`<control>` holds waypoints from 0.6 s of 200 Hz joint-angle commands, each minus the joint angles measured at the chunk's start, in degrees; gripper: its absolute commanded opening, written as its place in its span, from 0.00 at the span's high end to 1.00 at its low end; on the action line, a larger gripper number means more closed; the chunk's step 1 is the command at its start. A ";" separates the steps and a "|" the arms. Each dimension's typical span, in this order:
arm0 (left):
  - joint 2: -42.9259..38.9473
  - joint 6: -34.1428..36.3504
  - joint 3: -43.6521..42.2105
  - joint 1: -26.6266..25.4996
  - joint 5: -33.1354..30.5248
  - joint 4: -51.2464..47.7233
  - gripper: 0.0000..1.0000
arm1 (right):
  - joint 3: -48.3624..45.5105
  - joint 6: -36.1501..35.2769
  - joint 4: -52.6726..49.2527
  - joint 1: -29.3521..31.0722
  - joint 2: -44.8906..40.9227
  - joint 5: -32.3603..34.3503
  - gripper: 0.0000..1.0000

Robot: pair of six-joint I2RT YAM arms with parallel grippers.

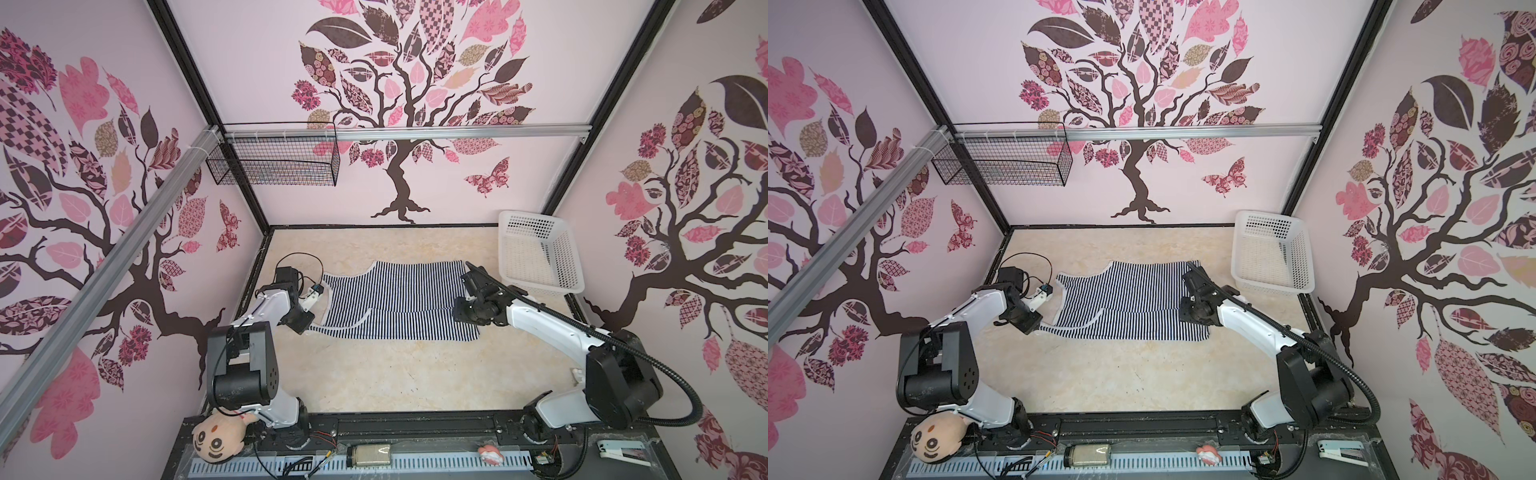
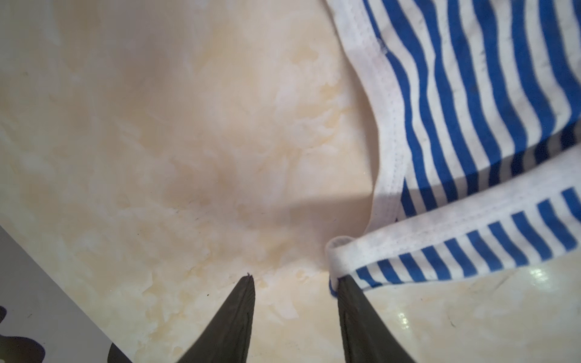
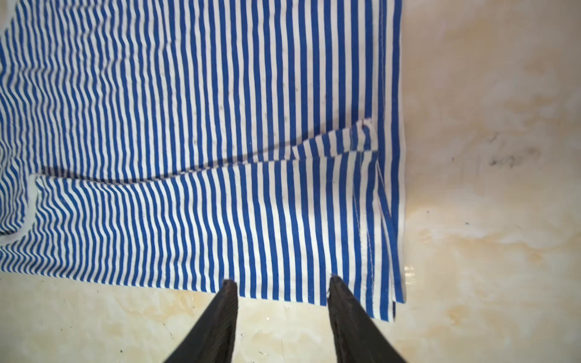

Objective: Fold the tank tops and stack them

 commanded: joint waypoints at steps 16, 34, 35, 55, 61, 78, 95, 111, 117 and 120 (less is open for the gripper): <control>-1.74 -2.52 6.99 0.27 2.62 -3.98 0.52 | 7.95 -2.73 -2.50 -1.98 5.03 2.90 0.43; -0.51 -3.84 11.34 0.27 2.50 -5.77 0.51 | 11.42 -3.51 -2.26 -4.29 7.88 1.63 0.40; -0.42 -3.86 11.60 0.27 2.48 -5.91 0.51 | 11.61 -3.56 -2.25 -4.35 7.97 1.56 0.40; 1.13 -4.26 15.24 0.28 1.40 -6.99 0.51 | 15.24 -4.18 -2.46 -5.92 10.54 0.97 0.39; 1.54 -4.68 15.83 0.27 1.32 -6.59 0.51 | 15.94 -4.28 -2.20 -6.28 11.16 0.96 0.39; 3.01 -6.34 17.93 0.20 3.68 -5.64 0.50 | 18.83 -4.31 -1.69 -7.34 13.83 0.81 0.39; 5.51 -9.15 21.55 -0.90 7.23 -5.58 0.50 | 22.96 -4.40 -1.76 -8.09 18.02 1.21 0.39; 8.84 -12.45 25.73 -1.93 12.46 -5.00 0.49 | 27.68 -4.57 -1.97 -8.41 22.65 1.39 0.39; 10.35 -13.65 27.68 -2.55 14.82 -5.08 0.48 | 29.64 -4.44 -2.41 -8.52 24.53 1.53 0.39; 11.15 -14.26 28.59 -2.86 15.87 -4.97 0.48 | 30.69 -4.38 -2.62 -8.71 25.41 1.57 0.39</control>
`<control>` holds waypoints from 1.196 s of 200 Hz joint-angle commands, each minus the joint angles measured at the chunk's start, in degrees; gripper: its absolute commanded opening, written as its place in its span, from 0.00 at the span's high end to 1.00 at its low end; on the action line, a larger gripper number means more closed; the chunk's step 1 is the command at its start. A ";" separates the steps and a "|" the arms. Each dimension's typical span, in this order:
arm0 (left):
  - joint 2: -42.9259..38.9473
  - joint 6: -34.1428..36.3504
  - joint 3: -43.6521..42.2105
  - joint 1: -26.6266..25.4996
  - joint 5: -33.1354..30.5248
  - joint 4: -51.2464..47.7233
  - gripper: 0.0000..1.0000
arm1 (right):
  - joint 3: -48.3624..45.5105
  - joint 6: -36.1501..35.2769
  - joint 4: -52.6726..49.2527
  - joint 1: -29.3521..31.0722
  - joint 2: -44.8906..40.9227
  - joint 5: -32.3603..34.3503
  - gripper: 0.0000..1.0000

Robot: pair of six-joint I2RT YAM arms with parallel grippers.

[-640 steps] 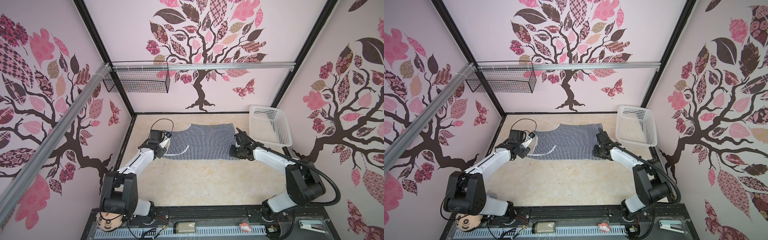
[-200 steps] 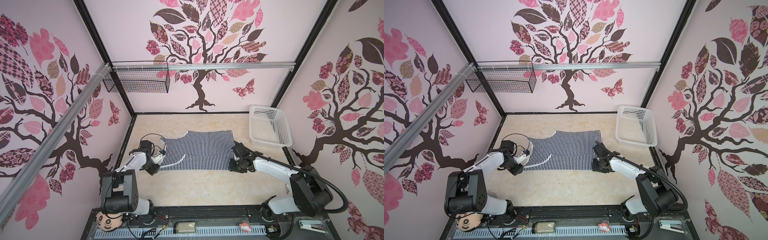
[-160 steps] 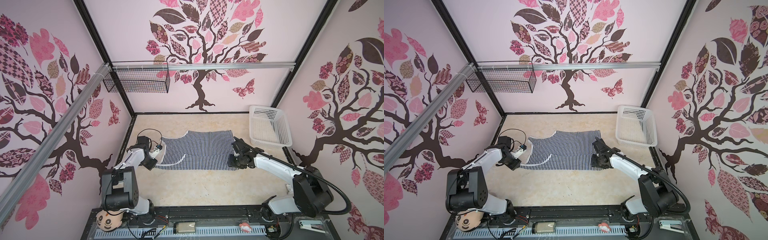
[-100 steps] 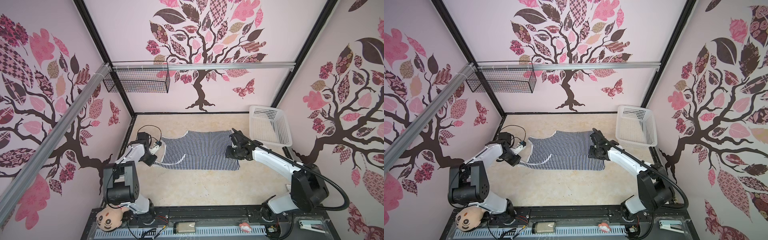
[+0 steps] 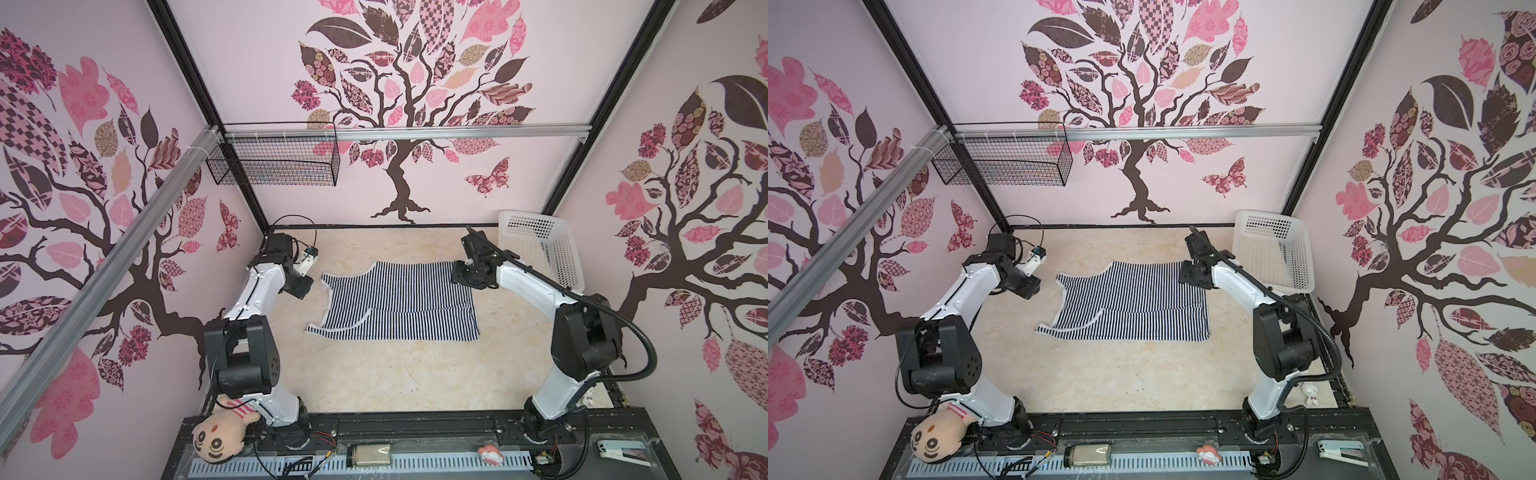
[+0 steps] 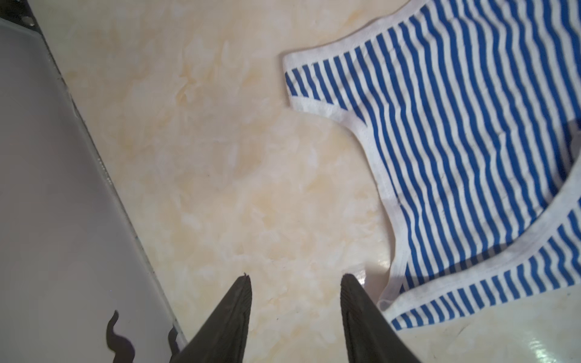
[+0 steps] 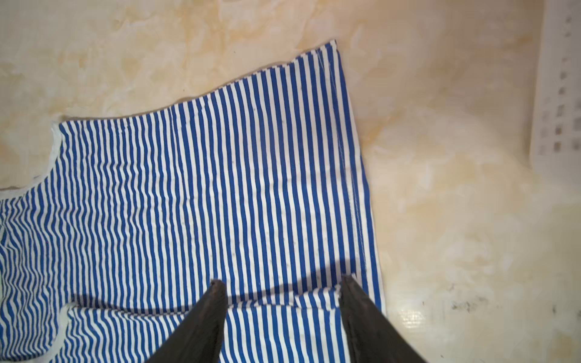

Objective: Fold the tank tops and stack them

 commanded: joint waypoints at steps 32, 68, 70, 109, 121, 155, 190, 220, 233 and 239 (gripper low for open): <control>15.08 -12.17 17.83 -6.53 16.85 0.74 0.44 | 15.70 0.42 -2.61 -2.34 13.98 2.27 0.38; 28.85 -18.52 32.81 -9.31 23.97 0.18 0.42 | 28.04 0.13 -6.94 -4.19 23.58 5.28 0.38; 29.65 -18.83 33.17 -9.38 24.33 0.06 0.42 | 28.78 0.11 -7.33 -4.27 24.14 5.54 0.38; 43.52 -22.95 50.17 -10.31 28.53 -3.79 0.40 | 42.45 0.09 -14.02 -6.63 35.08 7.07 0.38; 46.66 -23.09 54.12 -11.09 28.67 -5.73 0.40 | 44.85 0.23 -15.07 -7.56 37.42 6.59 0.38; 49.38 -24.13 55.95 -13.15 29.16 -5.06 0.38 | 47.09 -0.02 -15.29 -8.87 40.94 4.21 0.38; 50.28 -25.52 55.27 -14.80 28.61 -3.40 0.38 | 45.50 -0.47 -14.73 -8.92 40.53 2.86 0.38; 51.95 -26.12 57.40 -15.83 26.88 -5.03 0.38 | 42.67 -0.46 -13.49 -8.96 39.86 2.32 0.38; 52.17 -26.46 57.88 -16.33 23.35 -5.74 0.39 | 41.98 -0.62 -13.50 -8.96 39.48 2.12 0.38; 52.18 -26.77 57.90 -16.42 21.63 -5.96 0.39 | 41.38 -0.72 -13.06 -8.96 39.11 1.92 0.38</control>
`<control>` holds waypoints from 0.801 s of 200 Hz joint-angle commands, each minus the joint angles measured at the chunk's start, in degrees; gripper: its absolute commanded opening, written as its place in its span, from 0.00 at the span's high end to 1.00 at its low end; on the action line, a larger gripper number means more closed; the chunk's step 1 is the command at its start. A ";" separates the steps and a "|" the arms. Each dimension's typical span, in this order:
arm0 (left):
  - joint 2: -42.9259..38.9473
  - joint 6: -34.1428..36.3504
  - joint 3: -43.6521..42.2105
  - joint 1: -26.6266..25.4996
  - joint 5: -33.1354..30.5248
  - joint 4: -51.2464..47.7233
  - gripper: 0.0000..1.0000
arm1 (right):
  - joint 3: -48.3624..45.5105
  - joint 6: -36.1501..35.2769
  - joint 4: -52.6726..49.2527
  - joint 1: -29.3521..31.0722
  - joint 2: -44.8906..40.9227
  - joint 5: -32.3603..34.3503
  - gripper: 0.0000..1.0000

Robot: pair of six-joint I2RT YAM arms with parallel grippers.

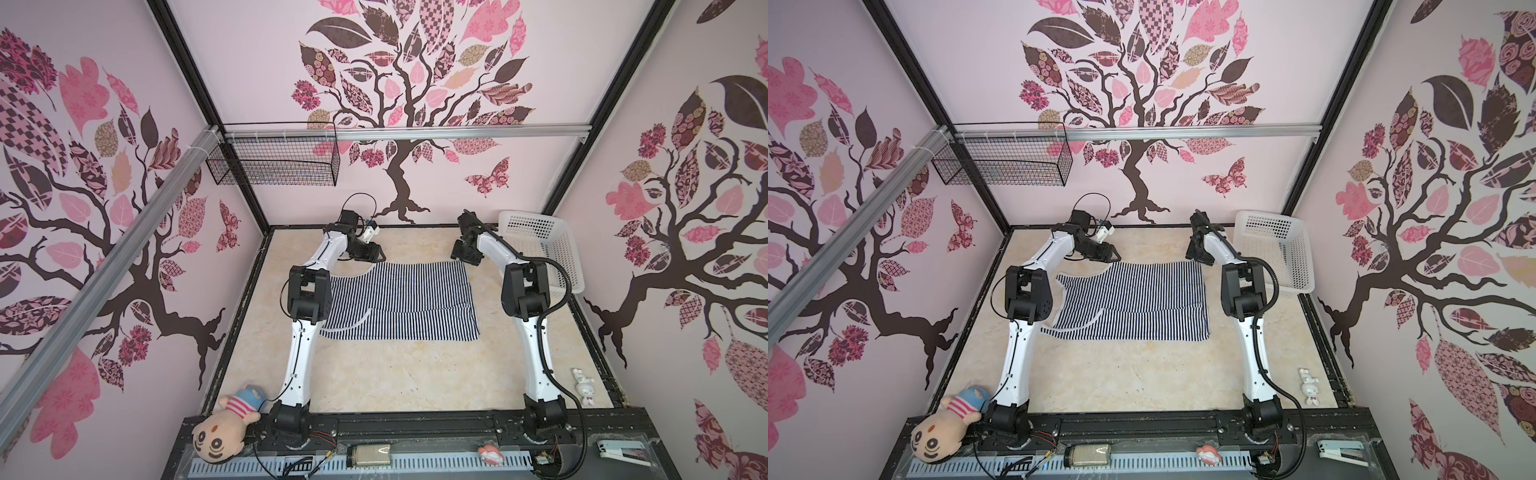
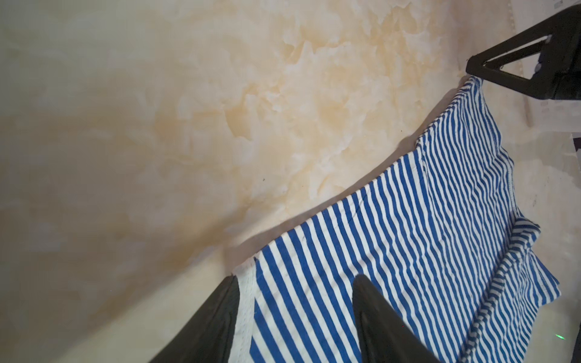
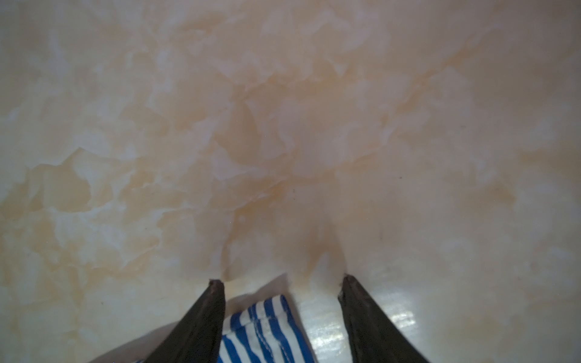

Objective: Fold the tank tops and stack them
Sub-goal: 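Grasp the far edge of the tank top with both grippers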

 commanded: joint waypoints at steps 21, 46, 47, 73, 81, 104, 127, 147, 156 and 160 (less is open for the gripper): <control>1.16 -2.55 1.36 -0.24 -8.58 -1.37 0.39 | -5.61 -0.48 -0.05 0.02 -3.54 -2.81 0.39; 1.05 -3.46 1.09 -0.12 -9.45 -0.18 0.39 | -8.25 -0.65 1.28 0.07 -5.05 -3.41 0.40; 1.05 -3.46 1.14 -0.13 -9.45 -0.15 0.39 | -8.28 -0.66 1.33 0.07 -5.11 -3.41 0.40; 2.44 -3.53 3.45 -0.13 -8.93 -0.77 0.41 | -9.32 -1.01 1.63 0.07 -5.86 -3.50 0.41; 3.38 -3.40 5.11 -0.28 -8.51 -1.87 0.43 | -9.59 -1.10 1.79 0.07 -6.04 -3.47 0.42; 4.77 -2.47 7.32 -0.39 -5.89 -4.06 0.49 | -9.36 -1.36 1.64 0.07 -6.13 -3.06 0.44; 4.05 -2.46 5.52 -0.57 -5.10 -3.39 0.53 | -9.12 -1.62 1.71 0.07 -6.13 -3.38 0.46; 3.87 -2.32 5.22 -0.57 -4.79 -3.61 0.56 | -8.07 -1.63 1.39 0.07 -5.46 -4.20 0.46; 3.63 -2.23 4.74 -0.57 -4.71 -3.64 0.57 | -7.65 -1.63 1.37 0.07 -5.34 -5.08 0.46; 3.48 -2.23 4.36 -0.57 -4.76 -3.57 0.57 | -7.56 -1.63 1.50 0.07 -5.34 -5.42 0.46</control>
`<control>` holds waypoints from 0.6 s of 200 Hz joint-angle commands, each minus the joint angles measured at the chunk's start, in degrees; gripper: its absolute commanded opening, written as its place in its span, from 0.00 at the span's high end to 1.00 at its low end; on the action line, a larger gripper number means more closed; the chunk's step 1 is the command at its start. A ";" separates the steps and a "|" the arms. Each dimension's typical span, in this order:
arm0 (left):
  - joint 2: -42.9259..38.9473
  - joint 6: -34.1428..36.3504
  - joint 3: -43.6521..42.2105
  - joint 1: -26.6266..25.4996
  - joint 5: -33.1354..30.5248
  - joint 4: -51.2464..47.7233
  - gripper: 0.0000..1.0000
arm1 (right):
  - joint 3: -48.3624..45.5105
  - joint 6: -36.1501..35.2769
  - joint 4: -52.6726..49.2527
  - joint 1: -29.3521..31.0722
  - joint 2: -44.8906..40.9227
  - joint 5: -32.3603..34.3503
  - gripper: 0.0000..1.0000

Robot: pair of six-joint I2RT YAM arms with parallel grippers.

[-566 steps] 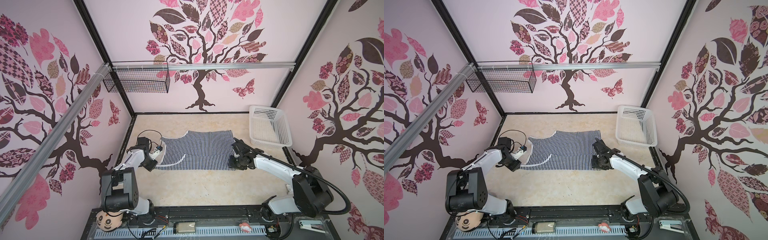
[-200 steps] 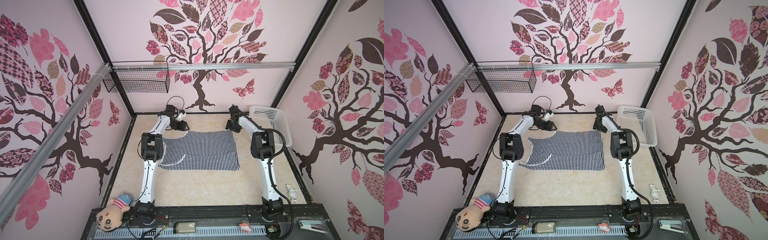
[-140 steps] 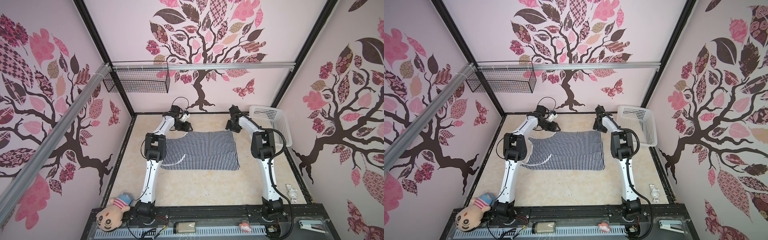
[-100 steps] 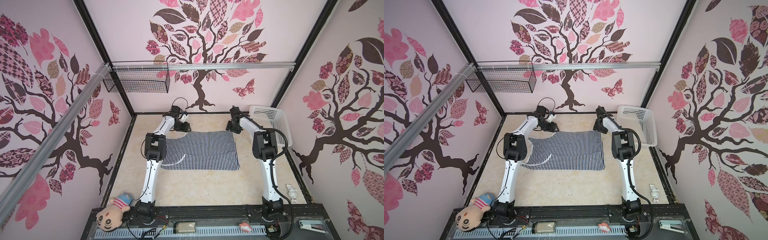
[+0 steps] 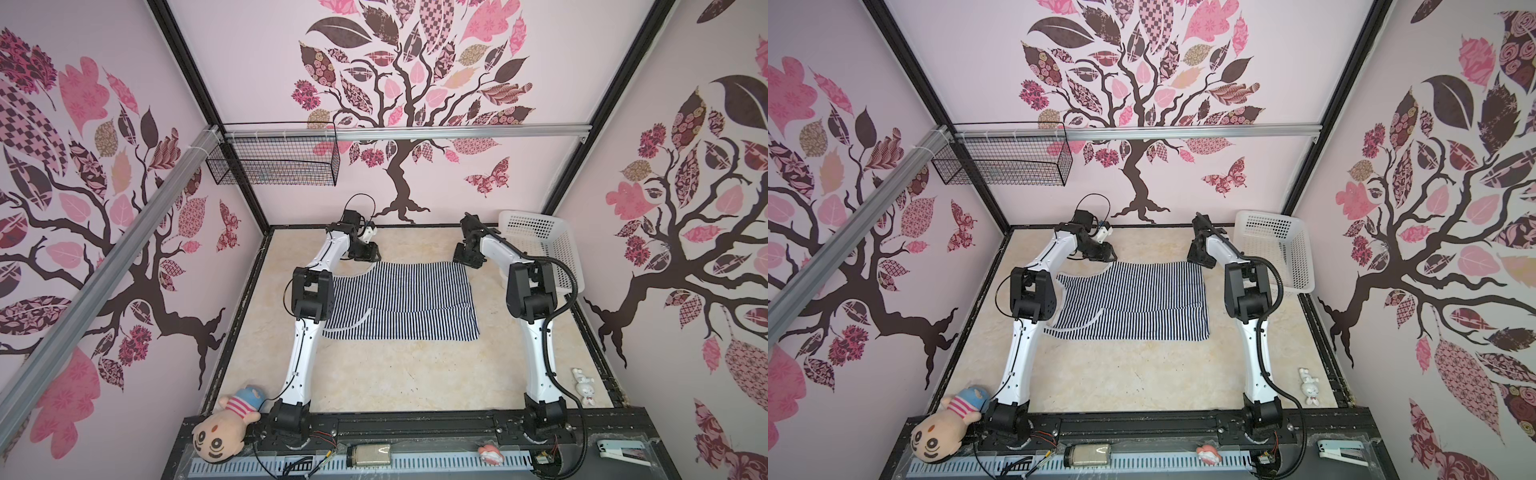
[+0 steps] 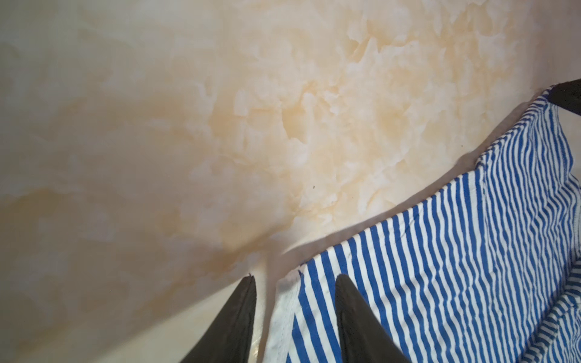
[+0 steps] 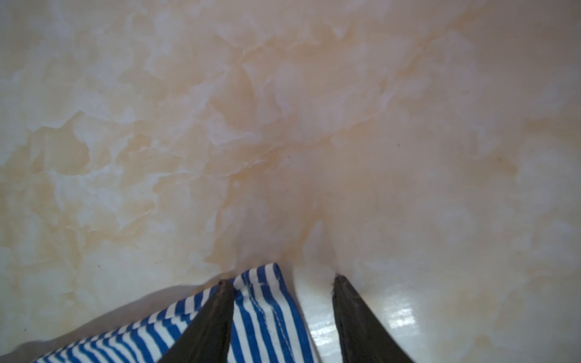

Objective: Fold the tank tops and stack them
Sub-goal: 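Grasp the far edge of the tank top with both grippers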

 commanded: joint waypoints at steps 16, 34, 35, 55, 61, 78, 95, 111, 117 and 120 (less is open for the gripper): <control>-0.74 0.80 -2.64 -0.26 1.35 -0.29 0.52 | 1.00 -0.25 -2.11 0.13 -0.95 -4.62 0.46; -0.82 0.85 -2.69 -0.24 1.30 -0.22 0.51 | 1.44 -0.38 -1.89 0.18 -1.15 -5.92 0.47; -0.76 0.85 -2.62 -0.25 1.30 -0.27 0.51 | 1.45 -0.38 -1.89 0.20 -1.15 -6.00 0.47; 0.70 0.76 -0.07 -0.35 0.68 -1.93 0.52 | 2.21 -0.38 -2.46 0.19 -0.48 -6.16 0.49; 1.15 0.76 0.69 -0.39 0.64 -2.51 0.52 | 2.33 -0.47 -2.60 0.20 -0.29 -6.19 0.50; 1.58 0.91 1.45 -0.44 0.72 -3.05 0.58 | 2.08 -0.64 -2.60 0.15 -0.23 -6.18 0.53; 1.24 1.18 0.94 -0.59 0.92 -2.79 0.67 | 2.05 -0.82 -2.58 0.13 -0.27 -6.10 0.58; 1.05 1.18 0.55 -0.70 0.95 -2.50 0.76 | 2.24 -0.82 -2.50 0.14 -0.27 -5.62 0.61; 1.05 1.14 0.53 -0.70 0.94 -2.33 0.80 | 2.46 -0.74 -2.50 0.13 -0.18 -5.39 0.63; 1.01 1.14 0.45 -0.68 0.88 -2.28 0.81 | 2.53 -0.74 -2.56 0.13 -0.16 -5.24 0.64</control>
